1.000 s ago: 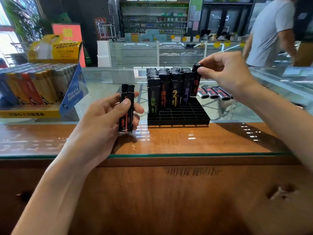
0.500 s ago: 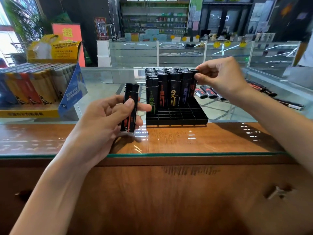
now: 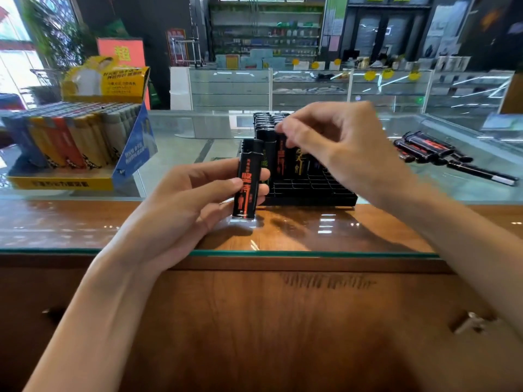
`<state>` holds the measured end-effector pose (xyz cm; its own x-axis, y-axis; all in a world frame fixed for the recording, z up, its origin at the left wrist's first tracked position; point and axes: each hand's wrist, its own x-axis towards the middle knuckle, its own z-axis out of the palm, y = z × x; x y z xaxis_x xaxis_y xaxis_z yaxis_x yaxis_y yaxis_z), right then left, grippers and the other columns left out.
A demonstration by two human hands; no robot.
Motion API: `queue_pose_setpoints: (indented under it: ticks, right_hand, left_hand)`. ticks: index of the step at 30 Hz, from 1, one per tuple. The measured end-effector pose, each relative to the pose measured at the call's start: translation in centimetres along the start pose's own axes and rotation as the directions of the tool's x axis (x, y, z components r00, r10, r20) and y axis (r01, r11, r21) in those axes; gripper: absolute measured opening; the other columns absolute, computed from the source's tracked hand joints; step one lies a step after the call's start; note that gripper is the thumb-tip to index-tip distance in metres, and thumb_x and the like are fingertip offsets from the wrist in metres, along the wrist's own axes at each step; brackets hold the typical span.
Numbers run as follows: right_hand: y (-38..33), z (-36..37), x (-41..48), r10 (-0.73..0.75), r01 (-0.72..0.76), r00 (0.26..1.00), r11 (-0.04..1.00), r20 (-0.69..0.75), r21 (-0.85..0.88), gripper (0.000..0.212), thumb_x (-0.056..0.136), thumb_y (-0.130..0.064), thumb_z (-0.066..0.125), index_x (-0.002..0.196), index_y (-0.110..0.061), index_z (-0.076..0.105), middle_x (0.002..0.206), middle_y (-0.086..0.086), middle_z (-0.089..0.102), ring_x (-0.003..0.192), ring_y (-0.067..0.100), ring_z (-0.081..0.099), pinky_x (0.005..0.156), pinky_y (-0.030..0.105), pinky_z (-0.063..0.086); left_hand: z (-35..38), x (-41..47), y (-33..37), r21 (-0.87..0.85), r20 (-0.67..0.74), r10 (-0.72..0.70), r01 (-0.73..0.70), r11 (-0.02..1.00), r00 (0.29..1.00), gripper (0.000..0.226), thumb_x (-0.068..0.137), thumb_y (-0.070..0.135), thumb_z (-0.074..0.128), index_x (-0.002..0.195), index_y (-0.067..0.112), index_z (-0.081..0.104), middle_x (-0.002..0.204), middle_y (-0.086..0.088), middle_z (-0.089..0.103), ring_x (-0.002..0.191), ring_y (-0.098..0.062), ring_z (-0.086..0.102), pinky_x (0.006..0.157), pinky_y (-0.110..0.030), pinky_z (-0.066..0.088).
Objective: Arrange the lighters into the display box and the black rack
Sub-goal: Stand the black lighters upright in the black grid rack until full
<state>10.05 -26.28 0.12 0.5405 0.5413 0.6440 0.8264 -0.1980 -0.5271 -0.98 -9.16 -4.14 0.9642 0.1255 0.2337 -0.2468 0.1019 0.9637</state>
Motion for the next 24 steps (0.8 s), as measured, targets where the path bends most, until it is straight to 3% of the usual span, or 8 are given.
queue_pose_setpoints:
  ticks: [3, 4, 7, 11, 14, 17, 19, 24]
  right_hand:
    - [-1.4, 1.3, -0.1, 0.040, -0.051, 0.996, 0.989, 0.080, 0.139, 0.019, 0.090, -0.028, 0.062, 0.089, -0.012, 0.073, 0.075, 0.003, 0.069, 0.062, 0.004, 0.055, 0.060, 0.028, 0.044]
    - [-1.6, 1.4, 0.0, 0.061, -0.075, 0.994, 0.981, 0.086, 0.177, 0.017, 0.088, -0.026, 0.064, 0.088, -0.012, 0.073, 0.076, 0.005, 0.070, 0.066, 0.008, 0.057, 0.064, 0.028, 0.046]
    - [-1.5, 1.5, 0.2, 0.112, -0.142, 0.986, 0.952, 0.124, 0.270, 0.011, 0.085, -0.021, 0.068, 0.086, -0.011, 0.073, 0.078, 0.004, 0.071, 0.069, 0.007, 0.059, 0.068, 0.022, 0.048]
    - [-1.0, 1.3, 0.2, 0.121, -0.191, 0.973, 0.903, 0.199, 0.386, 0.006, 0.083, -0.014, 0.069, 0.081, -0.009, 0.071, 0.062, -0.011, 0.065, 0.055, -0.004, 0.054, 0.056, 0.008, 0.039]
    - [-0.8, 0.3, 0.4, 0.118, -0.183, 0.978, 0.887, 0.174, 0.425, 0.002, 0.081, -0.011, 0.068, 0.080, -0.009, 0.069, 0.059, -0.012, 0.063, 0.053, -0.003, 0.053, 0.054, 0.009, 0.040]
    - [0.1, -2.0, 1.3, 0.148, -0.155, 0.988, 0.904, 0.049, 0.398, 0.015, 0.073, -0.023, 0.067, 0.082, -0.012, 0.068, 0.065, -0.004, 0.062, 0.060, 0.006, 0.050, 0.059, 0.018, 0.043]
    - [0.8, -3.1, 1.9, 0.149, -0.131, 0.988, 0.943, -0.037, 0.305, 0.008, 0.078, -0.022, 0.068, 0.082, -0.015, 0.067, 0.067, -0.002, 0.061, 0.059, 0.005, 0.050, 0.061, 0.019, 0.044]
    - [2.2, -2.2, 1.9, 0.125, -0.119, 0.989, 0.990, -0.084, 0.071, 0.008, 0.080, -0.016, 0.072, 0.087, -0.018, 0.069, 0.073, -0.006, 0.065, 0.062, 0.002, 0.056, 0.063, 0.017, 0.050]
  left_hand:
    - [0.1, -0.2, 0.0, 0.001, 0.017, 0.047, -0.047, 0.999, 0.999, 0.031, 0.084, 0.004, 0.054, 0.114, 0.001, 0.064, 0.111, -0.013, 0.069, 0.103, -0.025, 0.066, 0.087, -0.029, 0.054]
    - [0.2, -0.2, 0.0, -0.004, 0.010, 0.061, -0.061, 0.998, 0.998, 0.032, 0.083, 0.004, 0.055, 0.114, 0.001, 0.064, 0.110, -0.014, 0.069, 0.102, -0.025, 0.067, 0.087, -0.030, 0.053]
    - [0.3, -0.2, -0.2, -0.027, -0.020, 0.083, -0.084, 0.996, 0.996, 0.033, 0.078, 0.005, 0.058, 0.110, 0.002, 0.066, 0.105, -0.015, 0.070, 0.099, -0.025, 0.068, 0.086, -0.032, 0.054]
    - [0.3, -0.1, -0.4, -0.027, -0.062, 0.079, -0.080, 0.996, 0.995, 0.038, 0.073, 0.006, 0.061, 0.110, 0.000, 0.065, 0.101, -0.018, 0.071, 0.098, -0.029, 0.068, 0.085, -0.034, 0.055]
    - [0.5, -0.2, -0.4, 0.011, -0.079, 0.101, -0.101, 0.995, 0.992, 0.032, 0.075, 0.011, 0.062, 0.106, 0.002, 0.067, 0.097, -0.017, 0.072, 0.095, -0.027, 0.069, 0.082, -0.033, 0.056]
    - [0.8, -0.5, -0.7, 0.155, -0.107, 0.182, -0.164, 0.974, 0.977, 0.027, 0.081, 0.018, 0.059, 0.103, 0.006, 0.068, 0.096, -0.010, 0.073, 0.094, -0.024, 0.070, 0.083, -0.036, 0.056]
    - [1.2, -0.7, -0.8, 0.287, -0.113, 0.253, -0.213, 0.934, 0.961, 0.024, 0.084, 0.021, 0.059, 0.102, 0.010, 0.070, 0.095, -0.005, 0.074, 0.093, -0.020, 0.070, 0.084, -0.039, 0.055]
    - [2.1, -1.3, -0.8, 0.535, 0.048, 0.367, -0.334, 0.776, 0.929, 0.018, 0.088, 0.023, 0.059, 0.100, 0.020, 0.072, 0.092, 0.011, 0.074, 0.089, -0.004, 0.069, 0.075, -0.015, 0.052]
